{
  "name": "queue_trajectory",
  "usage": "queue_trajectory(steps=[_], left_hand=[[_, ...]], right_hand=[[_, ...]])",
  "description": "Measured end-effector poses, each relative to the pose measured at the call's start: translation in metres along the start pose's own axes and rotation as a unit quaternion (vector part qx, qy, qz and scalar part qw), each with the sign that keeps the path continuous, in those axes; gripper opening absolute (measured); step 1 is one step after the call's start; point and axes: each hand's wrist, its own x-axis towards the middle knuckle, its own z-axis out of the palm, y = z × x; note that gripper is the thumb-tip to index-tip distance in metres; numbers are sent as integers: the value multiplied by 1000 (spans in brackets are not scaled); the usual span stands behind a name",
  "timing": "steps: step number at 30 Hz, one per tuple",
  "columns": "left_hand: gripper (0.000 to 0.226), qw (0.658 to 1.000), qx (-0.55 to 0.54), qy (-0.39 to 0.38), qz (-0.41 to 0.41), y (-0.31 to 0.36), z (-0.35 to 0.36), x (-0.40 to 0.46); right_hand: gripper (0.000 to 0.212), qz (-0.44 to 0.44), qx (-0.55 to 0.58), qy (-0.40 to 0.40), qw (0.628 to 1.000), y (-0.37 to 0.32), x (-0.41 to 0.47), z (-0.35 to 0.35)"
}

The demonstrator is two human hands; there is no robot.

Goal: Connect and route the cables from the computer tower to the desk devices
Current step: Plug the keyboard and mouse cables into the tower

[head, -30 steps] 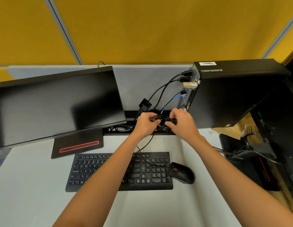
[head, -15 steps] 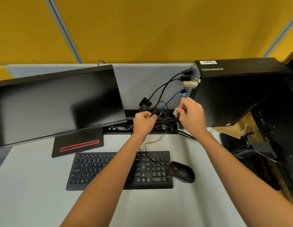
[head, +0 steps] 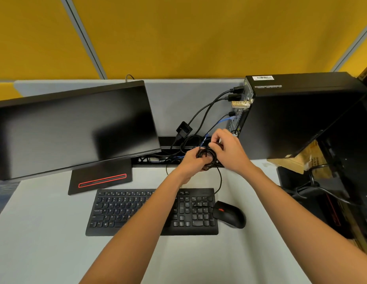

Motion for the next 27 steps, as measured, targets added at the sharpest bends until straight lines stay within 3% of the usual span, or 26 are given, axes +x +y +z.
queue_trajectory(steps=[4, 7, 9, 12, 15, 18, 20, 23, 27], left_hand=[[5, 997, 69, -44, 3, 16, -4, -2], [11, 996, 81, -34, -7, 17, -6, -2], [13, 999, 21, 31, 25, 14, -3, -3], [15, 980, -174, 83, 50, 12, -3, -8], [9, 961, -269, 58, 27, 11, -12, -8], [8, 953, -300, 44, 8, 12, -24, -7], [15, 966, -254, 52, 8, 14, -29, -5], [25, 985, -157, 75, 17, 19, -29, -5], [13, 993, -87, 80, 30, 23, -32, -10]], right_hand=[[16, 49, 21, 53, 997, 4, 3, -5], [12, 75, 56, 72, 993, 5, -1, -2], [10, 109, 82, 104, 985, 7, -1, -2], [11, 138, 91, 141, 976, 12, 3, -7], [17, 160, 87, 90, 979, 17, 4, -13], [18, 122, 80, -56, 988, 15, 1, -19], [15, 96, 67, -123, 985, 7, -1, -21], [15, 70, 51, -161, 983, -9, 4, -21], [22, 31, -13, -72, 997, -18, 18, -24]])
